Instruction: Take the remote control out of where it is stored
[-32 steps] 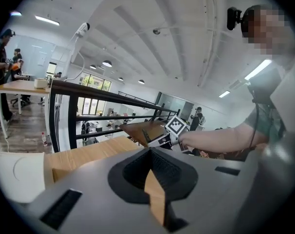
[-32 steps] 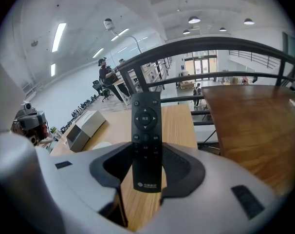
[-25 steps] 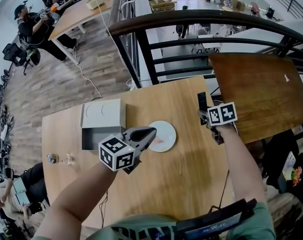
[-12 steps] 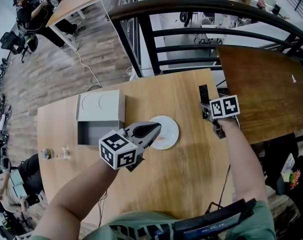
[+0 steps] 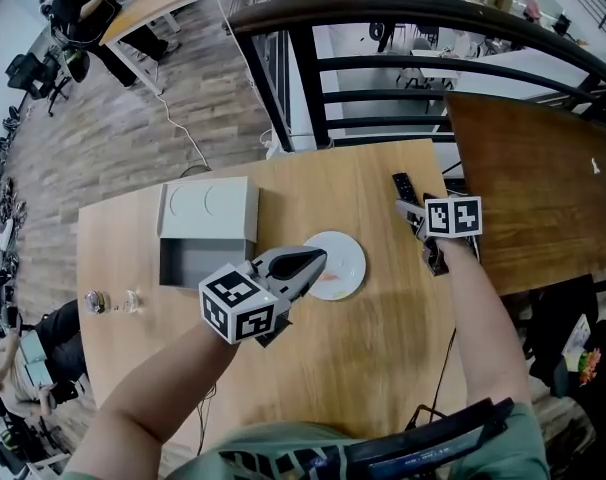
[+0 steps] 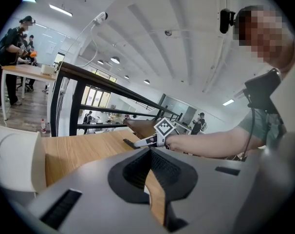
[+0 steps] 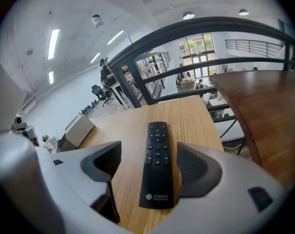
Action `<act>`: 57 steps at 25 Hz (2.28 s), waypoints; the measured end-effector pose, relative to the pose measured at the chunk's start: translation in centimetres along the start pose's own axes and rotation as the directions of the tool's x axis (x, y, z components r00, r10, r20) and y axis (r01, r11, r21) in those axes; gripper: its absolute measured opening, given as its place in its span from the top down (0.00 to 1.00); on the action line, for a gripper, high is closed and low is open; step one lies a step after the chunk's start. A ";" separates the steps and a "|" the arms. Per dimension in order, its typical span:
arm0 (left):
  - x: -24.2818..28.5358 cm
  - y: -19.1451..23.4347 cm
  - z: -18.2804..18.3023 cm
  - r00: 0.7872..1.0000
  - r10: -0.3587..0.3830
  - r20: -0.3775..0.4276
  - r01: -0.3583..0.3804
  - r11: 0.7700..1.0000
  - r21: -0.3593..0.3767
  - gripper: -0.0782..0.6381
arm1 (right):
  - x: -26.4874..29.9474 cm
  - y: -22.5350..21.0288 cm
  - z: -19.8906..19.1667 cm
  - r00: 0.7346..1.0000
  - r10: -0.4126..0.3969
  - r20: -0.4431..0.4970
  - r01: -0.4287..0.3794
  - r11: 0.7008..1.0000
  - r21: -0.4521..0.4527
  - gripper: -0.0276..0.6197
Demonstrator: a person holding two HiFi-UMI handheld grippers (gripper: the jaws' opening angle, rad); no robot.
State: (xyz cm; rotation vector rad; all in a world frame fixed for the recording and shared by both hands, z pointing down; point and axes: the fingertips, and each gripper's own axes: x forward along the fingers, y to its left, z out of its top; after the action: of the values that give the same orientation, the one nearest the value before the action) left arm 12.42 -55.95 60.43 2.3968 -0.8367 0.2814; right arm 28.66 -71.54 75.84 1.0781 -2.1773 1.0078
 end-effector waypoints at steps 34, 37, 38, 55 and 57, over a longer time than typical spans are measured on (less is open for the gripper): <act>-14.7 -11.5 0.8 0.992 -0.023 0.122 0.009 0.993 0.119 0.90 | -17.6 15.5 -1.5 0.977 0.095 0.190 -0.086 0.995 -0.058 0.45; -20.3 -13.4 0.9 0.986 -0.035 0.163 0.009 0.987 0.158 0.90 | -20.7 22.3 -2.4 0.956 0.160 0.244 -0.140 0.985 -0.098 0.57; -22.7 -13.8 0.9 0.983 -0.039 0.181 0.007 0.985 0.173 0.90 | -21.8 24.9 -2.7 0.945 0.181 0.273 -0.155 0.981 -0.116 0.61; -63.1 -15.9 -5.5 0.886 0.072 0.458 -0.215 0.939 0.269 0.90 | -33.1 60.9 -11.6 0.800 0.340 0.494 -0.161 0.915 -0.369 0.95; -64.0 -15.9 -5.4 0.864 0.099 0.494 -0.251 0.934 0.253 0.90 | -32.8 61.5 -10.4 0.797 0.370 0.478 -0.179 0.900 -0.398 0.95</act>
State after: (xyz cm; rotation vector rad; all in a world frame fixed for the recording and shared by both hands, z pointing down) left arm -27.66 -10.52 33.79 2.7357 -1.3265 -0.1313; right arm -2.55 -23.37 34.95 0.9738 -2.9108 0.4205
